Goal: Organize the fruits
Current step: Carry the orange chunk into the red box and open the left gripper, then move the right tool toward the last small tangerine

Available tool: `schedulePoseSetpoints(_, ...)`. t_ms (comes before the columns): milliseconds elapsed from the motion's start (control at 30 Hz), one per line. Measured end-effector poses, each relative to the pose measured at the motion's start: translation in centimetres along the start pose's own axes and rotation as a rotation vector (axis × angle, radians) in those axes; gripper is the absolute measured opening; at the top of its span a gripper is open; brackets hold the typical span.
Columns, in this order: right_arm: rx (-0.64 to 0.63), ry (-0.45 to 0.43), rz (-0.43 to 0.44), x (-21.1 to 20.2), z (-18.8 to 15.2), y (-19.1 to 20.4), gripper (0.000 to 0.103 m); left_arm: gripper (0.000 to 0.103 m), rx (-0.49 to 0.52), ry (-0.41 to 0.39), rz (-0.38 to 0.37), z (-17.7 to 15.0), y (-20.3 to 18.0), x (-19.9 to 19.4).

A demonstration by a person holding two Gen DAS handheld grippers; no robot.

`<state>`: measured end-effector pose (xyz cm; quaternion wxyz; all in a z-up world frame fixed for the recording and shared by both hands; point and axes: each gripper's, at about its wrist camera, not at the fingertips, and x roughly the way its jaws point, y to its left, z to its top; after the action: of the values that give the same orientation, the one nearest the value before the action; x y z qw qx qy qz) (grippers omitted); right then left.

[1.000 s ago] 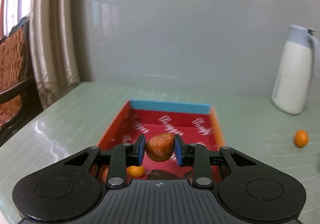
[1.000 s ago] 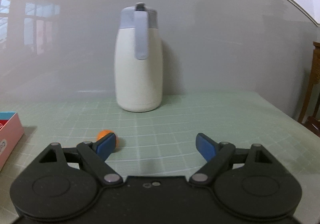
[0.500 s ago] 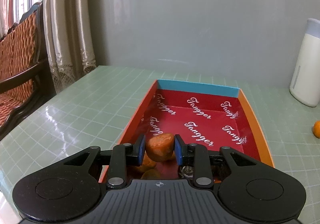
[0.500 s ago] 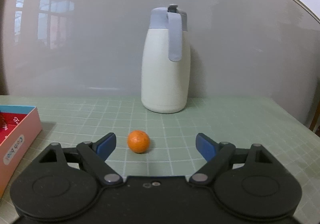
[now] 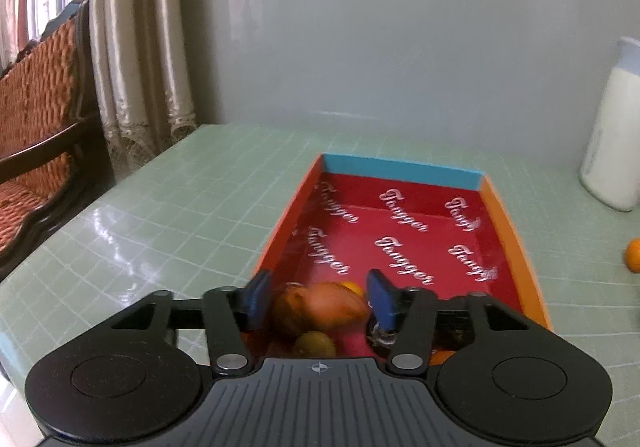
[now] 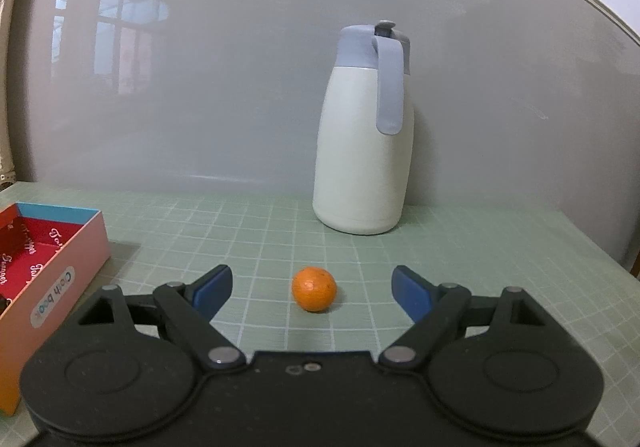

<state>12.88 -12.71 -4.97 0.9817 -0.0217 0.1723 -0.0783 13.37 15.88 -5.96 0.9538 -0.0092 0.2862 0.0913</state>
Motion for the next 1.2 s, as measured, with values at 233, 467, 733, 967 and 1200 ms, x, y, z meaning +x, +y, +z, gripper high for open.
schedulePoseSetpoints(233, -0.011, -0.009, 0.015, -0.3, 0.1, 0.5, 0.087, 0.101, 0.017, -0.118, 0.024, 0.8, -0.4, -3.4)
schedulePoseSetpoints(467, -0.031, -0.022, 0.029, -0.9, 0.2, 1.0, 0.087, 0.102, -0.013, -0.151, 0.015, 1.9, 0.9, -6.2)
schedulePoseSetpoints(733, -0.046, -0.031, 0.046, -1.6, 0.3, 1.2, 0.087, 0.103, -0.028, -0.144, 0.012, 1.3, 2.1, -8.4)
schedulePoseSetpoints(967, -0.047, -0.031, 0.051, -2.1, 0.2, 0.9, 0.087, 0.103, -0.015, -0.120, 0.022, -0.3, 2.1, -9.6)
schedulePoseSetpoints(1200, -0.051, -0.033, 0.042, -2.8, 0.0, 0.0, 0.087, 0.103, 0.019, -0.105, -0.001, -1.8, 0.2, -10.4)
